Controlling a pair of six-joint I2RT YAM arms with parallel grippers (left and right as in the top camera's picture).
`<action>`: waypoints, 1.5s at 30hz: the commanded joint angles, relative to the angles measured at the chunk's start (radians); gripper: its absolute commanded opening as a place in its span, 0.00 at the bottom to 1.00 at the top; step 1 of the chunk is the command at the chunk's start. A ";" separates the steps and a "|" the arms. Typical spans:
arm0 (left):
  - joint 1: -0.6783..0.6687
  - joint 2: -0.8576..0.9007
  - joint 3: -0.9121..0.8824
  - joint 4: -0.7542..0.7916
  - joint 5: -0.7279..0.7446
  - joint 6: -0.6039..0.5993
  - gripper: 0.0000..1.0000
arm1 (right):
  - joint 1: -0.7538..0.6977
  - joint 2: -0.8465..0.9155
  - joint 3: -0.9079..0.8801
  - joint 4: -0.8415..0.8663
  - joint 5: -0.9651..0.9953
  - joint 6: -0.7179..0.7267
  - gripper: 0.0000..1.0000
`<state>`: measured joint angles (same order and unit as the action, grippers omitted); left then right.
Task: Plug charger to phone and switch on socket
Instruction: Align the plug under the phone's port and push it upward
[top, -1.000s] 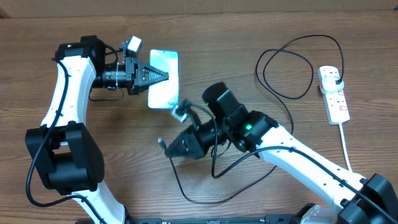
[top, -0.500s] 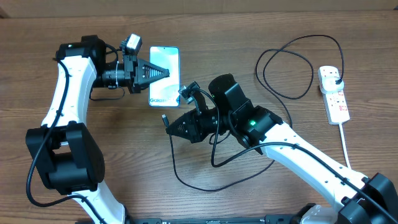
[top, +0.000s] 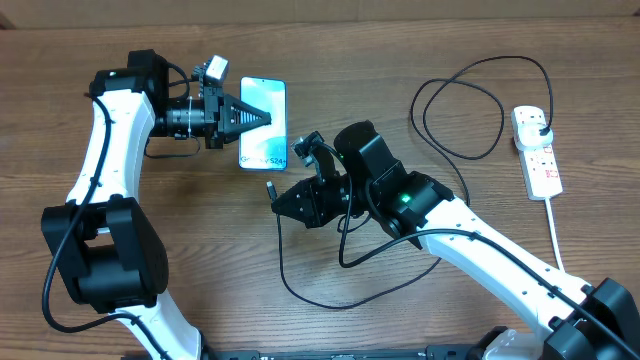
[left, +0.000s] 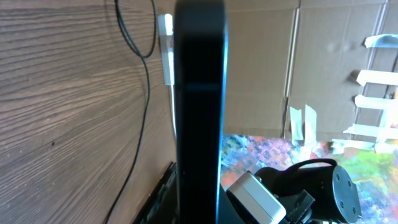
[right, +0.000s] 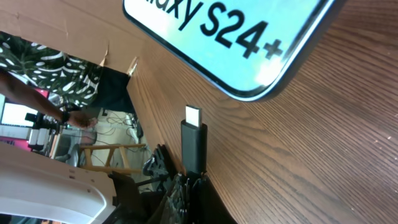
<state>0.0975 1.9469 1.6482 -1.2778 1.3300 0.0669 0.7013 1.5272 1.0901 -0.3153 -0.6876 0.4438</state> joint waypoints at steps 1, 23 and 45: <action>-0.009 -0.018 0.017 -0.001 0.021 -0.023 0.04 | 0.005 -0.002 0.002 -0.006 0.018 0.002 0.04; -0.010 -0.018 0.017 0.015 -0.013 -0.077 0.04 | 0.053 -0.009 0.002 0.052 0.130 -0.032 0.04; -0.038 -0.018 0.017 0.124 -0.001 -0.090 0.04 | 0.061 -0.009 0.002 0.128 0.241 0.149 0.04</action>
<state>0.0593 1.9469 1.6482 -1.1751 1.2850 -0.0162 0.7685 1.5272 1.0901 -0.1951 -0.4732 0.5411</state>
